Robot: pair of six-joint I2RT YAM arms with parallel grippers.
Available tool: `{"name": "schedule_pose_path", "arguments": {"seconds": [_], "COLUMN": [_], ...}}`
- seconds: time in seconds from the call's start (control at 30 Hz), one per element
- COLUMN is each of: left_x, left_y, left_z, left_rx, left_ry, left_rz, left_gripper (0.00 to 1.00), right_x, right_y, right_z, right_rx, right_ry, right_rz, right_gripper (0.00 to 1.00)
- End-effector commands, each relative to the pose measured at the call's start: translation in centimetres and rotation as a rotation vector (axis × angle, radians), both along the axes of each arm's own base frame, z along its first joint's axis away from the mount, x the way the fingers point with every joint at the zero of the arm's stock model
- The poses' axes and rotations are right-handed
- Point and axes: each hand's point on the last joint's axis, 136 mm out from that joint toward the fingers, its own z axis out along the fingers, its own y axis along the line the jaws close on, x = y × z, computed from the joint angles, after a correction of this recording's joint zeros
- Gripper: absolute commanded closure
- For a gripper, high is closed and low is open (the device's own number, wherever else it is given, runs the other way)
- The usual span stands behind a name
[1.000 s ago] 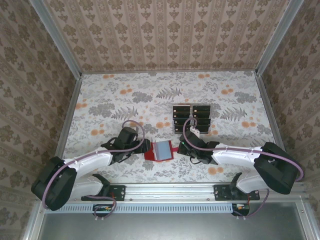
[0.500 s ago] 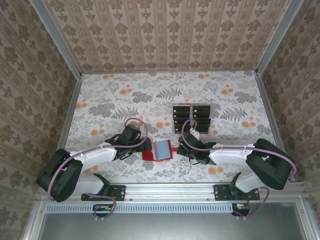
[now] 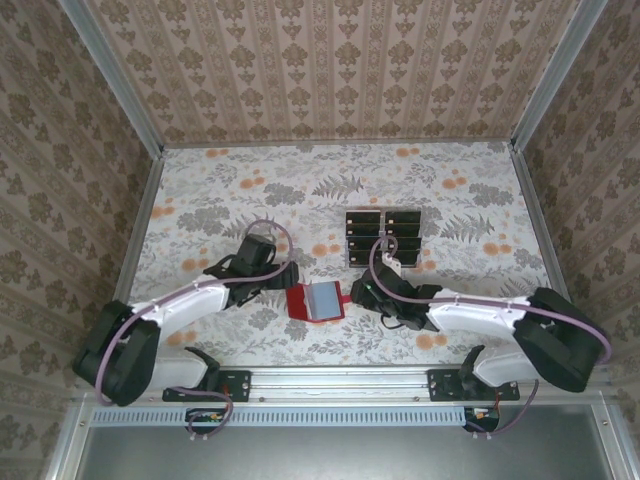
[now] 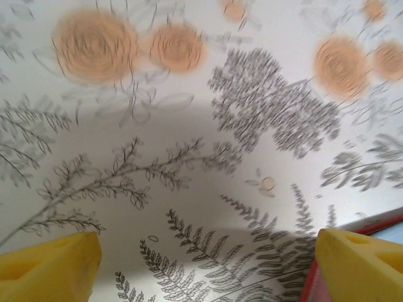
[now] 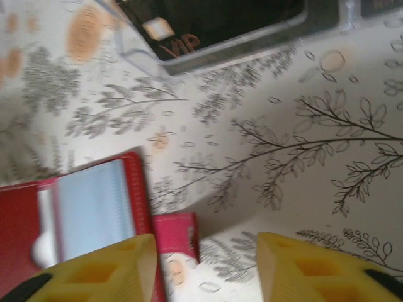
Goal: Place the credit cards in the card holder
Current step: Open the card holder at the center of the table.
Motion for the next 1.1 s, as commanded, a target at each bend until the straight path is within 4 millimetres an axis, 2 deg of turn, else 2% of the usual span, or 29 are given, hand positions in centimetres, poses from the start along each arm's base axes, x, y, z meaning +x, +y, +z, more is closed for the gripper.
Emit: {"name": "schedule_pose_path", "arguments": {"seconds": [0.0,0.2,0.27,0.37,0.57,0.67,0.87,1.07], "left_x": [0.2,-1.8,-2.3,-3.1,-4.3,-4.6,-5.3,-5.1], "left_y": [-0.4,-2.8,-3.8,-5.5,-8.2,-8.5,-6.8,-5.3], "left_z": [3.8,8.8,9.6,9.6,7.8,6.2,2.5,0.8], "left_rx": [-0.043,-0.243,-0.300,-0.373,-0.424,-0.409,-0.356,-0.308], "left_ry": [-0.077,-0.129,-0.135,-0.119,-0.084,-0.066,-0.035,-0.082], "left_rz": [-0.030,-0.052,-0.059,-0.066,-0.086,-0.076,-0.019,0.003], "left_gripper": [0.09,0.02,0.02,0.02,0.01,0.01,0.02,0.01], "right_x": [-0.5,-0.5,-0.3,0.0,0.4,0.5,0.7,1.5], "right_y": [0.3,1.1,1.5,2.5,3.6,3.6,3.7,4.3], "right_z": [2.5,5.2,5.7,6.1,5.7,5.2,4.8,4.4], "right_rx": [0.018,0.047,0.055,0.068,0.063,0.035,0.009,0.046], "right_ry": [-0.029,-0.070,-0.079,-0.080,-0.067,-0.059,-0.052,-0.042], "right_rz": [0.036,0.087,0.100,0.123,0.152,0.158,0.169,0.146], "right_gripper": [0.51,0.50,0.50,0.50,0.49,0.42,0.41,0.50]}}
